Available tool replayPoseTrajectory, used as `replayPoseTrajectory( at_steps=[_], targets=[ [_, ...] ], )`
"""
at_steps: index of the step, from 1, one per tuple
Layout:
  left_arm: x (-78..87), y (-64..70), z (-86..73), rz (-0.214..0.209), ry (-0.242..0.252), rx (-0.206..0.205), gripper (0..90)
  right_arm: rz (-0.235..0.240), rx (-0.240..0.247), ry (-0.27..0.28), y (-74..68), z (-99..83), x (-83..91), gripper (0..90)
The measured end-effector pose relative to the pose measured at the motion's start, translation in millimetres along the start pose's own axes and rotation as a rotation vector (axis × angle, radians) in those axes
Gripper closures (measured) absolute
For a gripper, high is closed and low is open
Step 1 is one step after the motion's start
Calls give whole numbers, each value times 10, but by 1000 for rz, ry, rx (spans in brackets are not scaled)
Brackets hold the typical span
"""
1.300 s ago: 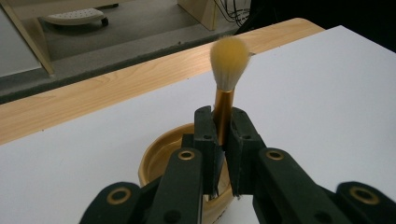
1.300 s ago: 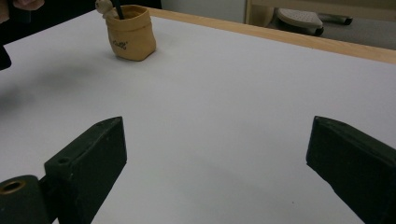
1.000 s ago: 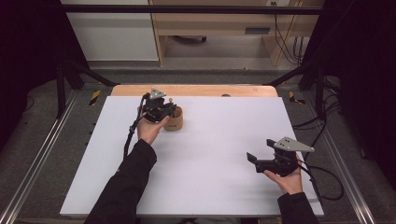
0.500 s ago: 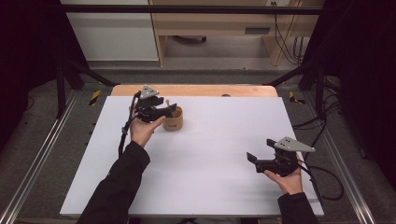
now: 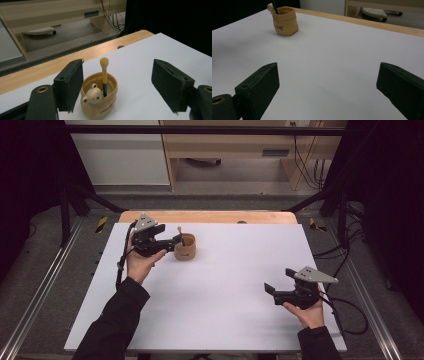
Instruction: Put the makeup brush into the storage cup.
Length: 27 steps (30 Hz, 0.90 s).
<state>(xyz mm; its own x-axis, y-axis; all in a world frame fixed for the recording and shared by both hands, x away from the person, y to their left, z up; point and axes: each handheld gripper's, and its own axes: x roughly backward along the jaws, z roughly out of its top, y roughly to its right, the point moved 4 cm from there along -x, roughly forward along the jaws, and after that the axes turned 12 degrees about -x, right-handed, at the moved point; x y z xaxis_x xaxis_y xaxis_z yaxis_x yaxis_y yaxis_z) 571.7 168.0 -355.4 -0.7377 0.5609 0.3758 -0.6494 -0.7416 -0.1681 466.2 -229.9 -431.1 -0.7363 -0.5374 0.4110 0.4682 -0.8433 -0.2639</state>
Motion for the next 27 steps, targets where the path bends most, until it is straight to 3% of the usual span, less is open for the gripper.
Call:
replayPoseTrajectory(
  at_steps=[15, 27],
  targets=[
    [323, 179, -102, -36, 20, -46, 193, 4, 1, 2, -15, 3, 1, 46],
    [522, 282, -282, -45, 25, -45, 141, 1, 1, 2, -13, 3, 4, 44]
  ],
)
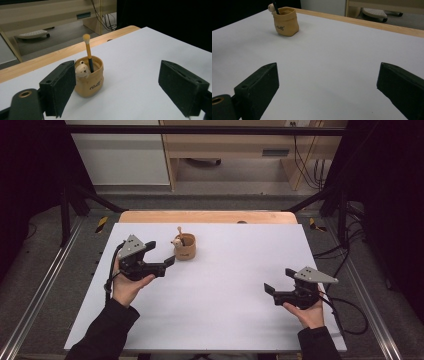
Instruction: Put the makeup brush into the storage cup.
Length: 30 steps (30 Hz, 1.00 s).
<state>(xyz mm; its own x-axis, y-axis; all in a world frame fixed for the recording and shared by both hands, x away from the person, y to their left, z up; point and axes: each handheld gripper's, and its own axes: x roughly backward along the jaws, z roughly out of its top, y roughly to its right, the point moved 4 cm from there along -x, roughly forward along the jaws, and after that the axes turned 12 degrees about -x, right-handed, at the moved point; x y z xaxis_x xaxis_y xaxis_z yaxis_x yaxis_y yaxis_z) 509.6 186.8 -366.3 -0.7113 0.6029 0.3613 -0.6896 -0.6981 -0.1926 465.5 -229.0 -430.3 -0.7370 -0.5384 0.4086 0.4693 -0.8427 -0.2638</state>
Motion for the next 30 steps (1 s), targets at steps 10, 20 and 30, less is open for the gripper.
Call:
replayPoseTrajectory(
  at_steps=[10, 20, 30],
  targets=[
    [149, 42, -232, 7, -7, 9, 119, -1, -1, 1, 0, 0, 2, 42],
    [306, 44, -443, 18, -2, 29, 109, 0, -1, 4, -1, 2, 9, 42],
    [442, -16, -704, 41, 3, 71, 101, -2, -3, 2, -10, -8, -8, 41]
  ],
)
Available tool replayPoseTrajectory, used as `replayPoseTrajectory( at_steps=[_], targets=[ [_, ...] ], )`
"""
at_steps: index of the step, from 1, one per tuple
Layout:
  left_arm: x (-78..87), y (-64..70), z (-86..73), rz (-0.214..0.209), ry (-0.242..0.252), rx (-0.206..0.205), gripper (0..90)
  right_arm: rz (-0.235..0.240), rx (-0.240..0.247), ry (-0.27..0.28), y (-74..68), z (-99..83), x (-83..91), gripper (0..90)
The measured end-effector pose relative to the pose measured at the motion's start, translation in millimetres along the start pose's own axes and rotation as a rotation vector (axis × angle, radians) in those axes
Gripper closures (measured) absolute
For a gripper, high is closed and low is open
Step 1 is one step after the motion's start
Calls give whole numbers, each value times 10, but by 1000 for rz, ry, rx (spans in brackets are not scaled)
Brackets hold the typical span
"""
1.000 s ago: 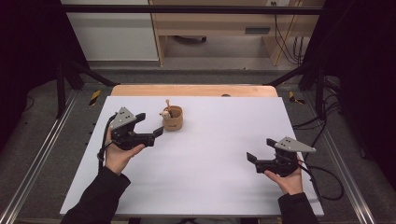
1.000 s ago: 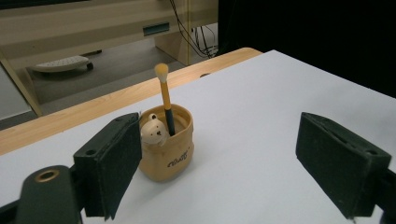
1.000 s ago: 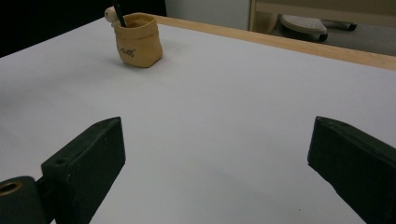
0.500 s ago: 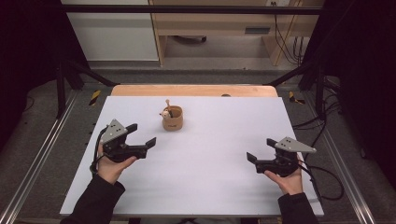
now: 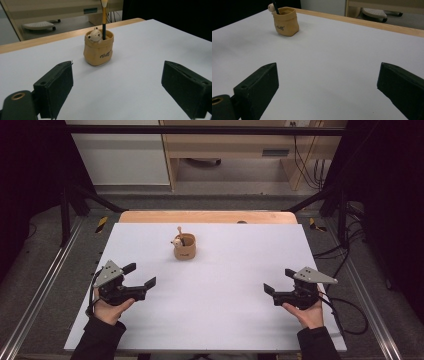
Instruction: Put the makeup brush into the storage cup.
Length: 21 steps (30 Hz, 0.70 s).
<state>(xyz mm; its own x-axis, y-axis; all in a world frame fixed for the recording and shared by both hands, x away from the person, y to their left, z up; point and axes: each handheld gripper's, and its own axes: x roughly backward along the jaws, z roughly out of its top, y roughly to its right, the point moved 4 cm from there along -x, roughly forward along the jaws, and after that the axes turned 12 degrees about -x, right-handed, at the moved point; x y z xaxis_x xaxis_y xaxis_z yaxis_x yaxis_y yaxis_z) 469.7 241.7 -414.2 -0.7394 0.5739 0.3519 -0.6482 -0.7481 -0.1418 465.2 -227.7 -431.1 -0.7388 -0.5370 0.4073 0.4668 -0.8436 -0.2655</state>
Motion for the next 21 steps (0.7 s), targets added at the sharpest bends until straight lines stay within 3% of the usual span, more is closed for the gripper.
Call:
replayPoseTrajectory(
  at_steps=[13, 21],
  targets=[
    [98, -5, -280, 14, -34, 4, 80, -3, 4, -5, 6, -16, 2, 39],
    [156, -11, -336, 12, -31, 5, 69, -4, 5, -1, 11, -13, 20, 40]
  ],
)
